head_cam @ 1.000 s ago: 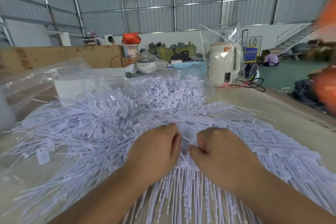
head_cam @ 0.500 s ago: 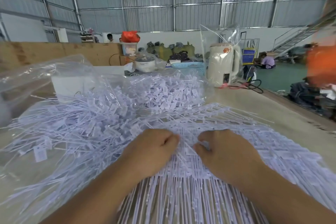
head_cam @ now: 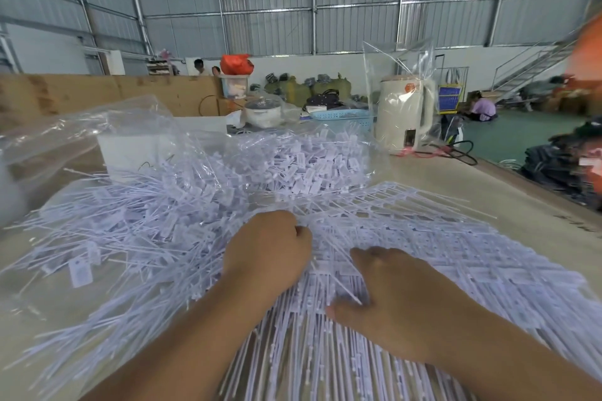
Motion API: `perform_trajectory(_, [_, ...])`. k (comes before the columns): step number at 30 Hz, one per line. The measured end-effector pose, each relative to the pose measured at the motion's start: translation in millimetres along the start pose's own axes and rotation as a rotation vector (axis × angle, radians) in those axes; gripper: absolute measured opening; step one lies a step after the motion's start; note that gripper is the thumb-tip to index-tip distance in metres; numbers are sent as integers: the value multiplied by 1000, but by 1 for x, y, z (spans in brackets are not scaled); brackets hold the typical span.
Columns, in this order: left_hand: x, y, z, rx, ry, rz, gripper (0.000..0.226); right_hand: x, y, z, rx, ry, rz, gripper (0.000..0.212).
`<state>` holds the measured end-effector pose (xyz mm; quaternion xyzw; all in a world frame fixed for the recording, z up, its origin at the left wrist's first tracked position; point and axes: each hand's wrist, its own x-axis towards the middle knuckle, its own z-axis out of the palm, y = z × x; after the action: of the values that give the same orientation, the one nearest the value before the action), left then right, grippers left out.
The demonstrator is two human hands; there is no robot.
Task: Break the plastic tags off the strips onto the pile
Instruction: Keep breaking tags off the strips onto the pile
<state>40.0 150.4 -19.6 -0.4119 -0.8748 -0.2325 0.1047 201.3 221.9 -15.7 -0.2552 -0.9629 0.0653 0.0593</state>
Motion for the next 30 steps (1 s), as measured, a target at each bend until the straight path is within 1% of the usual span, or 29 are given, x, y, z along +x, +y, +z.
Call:
perform_trajectory(3, [-4,6,-4,-49,55,46,35,1,1,2,1,-19,16,79])
perform_trajectory(6, [-11,10,-4,-169,144,183,36,0,3,-1,90,-21,35,88])
perform_trajectory(9, [-15,11,-4,-246,181,315,33,-1,5,-7,126,78,62,94])
perform_trajectory(12, [-15,8,-5,-349,216,343,33,-2,9,-12,112,180,92,101])
perform_trajectory(14, [-14,5,-7,-453,228,317,33,-1,13,-12,69,257,115,91])
perform_trajectory(17, [-13,0,-8,-519,256,268,29,3,16,-11,-25,344,143,63])
perform_trajectory(19, [-12,-3,-10,-558,258,204,25,5,15,-9,-71,368,141,49])
perform_trajectory(20, [-11,-4,-11,-587,258,175,23,4,14,-8,-96,361,144,47])
perform_trajectory(22, [-12,-6,-15,-628,270,169,22,5,11,-6,-160,338,169,52])
perform_trajectory(24, [-15,-5,-19,-658,282,231,22,6,9,-7,-209,351,196,62])
perform_trajectory(26, [-19,-2,-22,-685,268,298,19,7,7,-7,-226,373,181,66])
perform_trajectory(28, [-23,2,-22,-727,230,333,18,8,3,-5,-165,360,121,75])
perform_trajectory(30, [-25,5,-22,-780,183,355,16,11,1,0,-52,344,43,84])
